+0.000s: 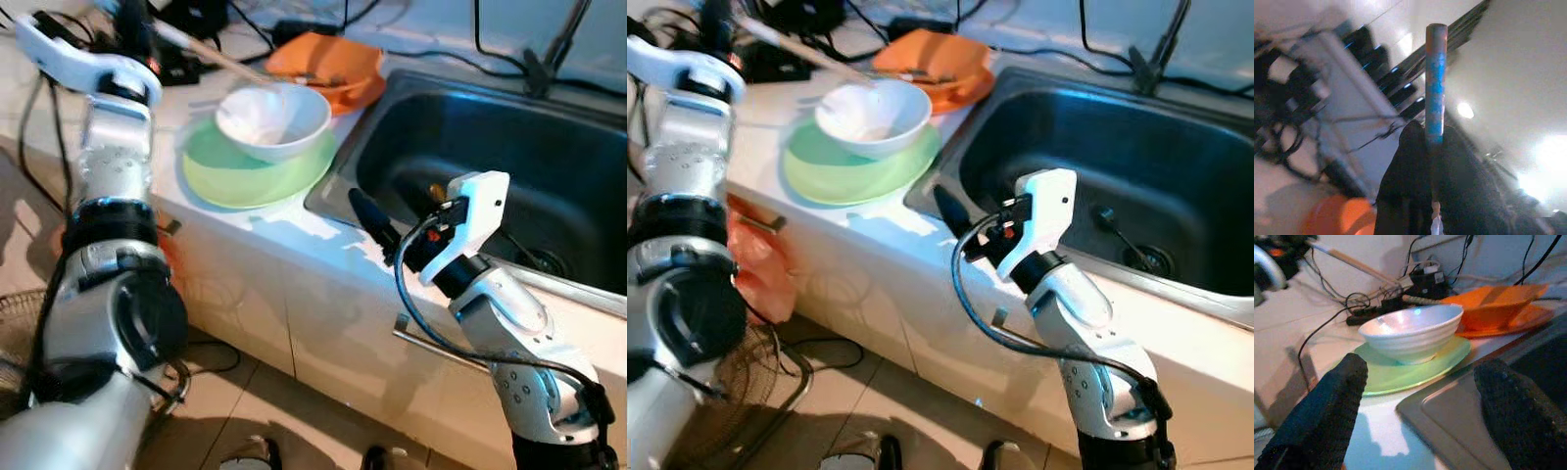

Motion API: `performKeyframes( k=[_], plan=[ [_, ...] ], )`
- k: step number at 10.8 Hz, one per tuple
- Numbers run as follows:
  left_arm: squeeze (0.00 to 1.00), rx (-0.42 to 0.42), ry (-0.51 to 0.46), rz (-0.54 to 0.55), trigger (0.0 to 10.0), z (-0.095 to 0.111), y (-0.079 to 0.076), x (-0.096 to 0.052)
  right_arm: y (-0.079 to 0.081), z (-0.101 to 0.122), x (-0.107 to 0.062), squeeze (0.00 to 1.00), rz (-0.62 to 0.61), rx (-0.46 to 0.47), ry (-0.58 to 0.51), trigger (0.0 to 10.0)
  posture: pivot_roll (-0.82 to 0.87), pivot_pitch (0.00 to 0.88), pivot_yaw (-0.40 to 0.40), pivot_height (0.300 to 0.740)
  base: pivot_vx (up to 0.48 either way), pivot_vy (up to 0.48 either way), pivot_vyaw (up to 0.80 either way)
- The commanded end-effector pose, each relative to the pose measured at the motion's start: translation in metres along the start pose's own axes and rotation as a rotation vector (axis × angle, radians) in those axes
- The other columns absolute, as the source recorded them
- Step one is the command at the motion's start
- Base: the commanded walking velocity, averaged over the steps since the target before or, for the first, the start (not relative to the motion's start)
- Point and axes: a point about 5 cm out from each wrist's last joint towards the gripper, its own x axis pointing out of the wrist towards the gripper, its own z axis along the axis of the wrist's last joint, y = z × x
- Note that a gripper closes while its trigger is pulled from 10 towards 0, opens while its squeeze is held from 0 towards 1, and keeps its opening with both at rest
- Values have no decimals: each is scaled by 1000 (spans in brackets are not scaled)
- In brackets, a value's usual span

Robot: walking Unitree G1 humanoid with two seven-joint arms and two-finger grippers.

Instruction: Kitchen organization

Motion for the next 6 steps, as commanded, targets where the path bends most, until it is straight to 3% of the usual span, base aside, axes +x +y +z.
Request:
performKeyframes(
  k=[1,4,6],
  plan=[
    [0,-1,24,-4,0,-4,-3,-3,-2,5,2,0,0,-17,-29,10000,6,31,69,740,0,0,0],
    [0,8,186,-52,0,-43,-9,-45,-10,8,10,0,-50,18,-62,10000,27,27,64,740,0,0,0],
    [0,-32,198,-60,0,-56,-18,-50,-16,1,19,0,-130,144,-39,10000,35,30,57,740,0,0,0]
  ],
)
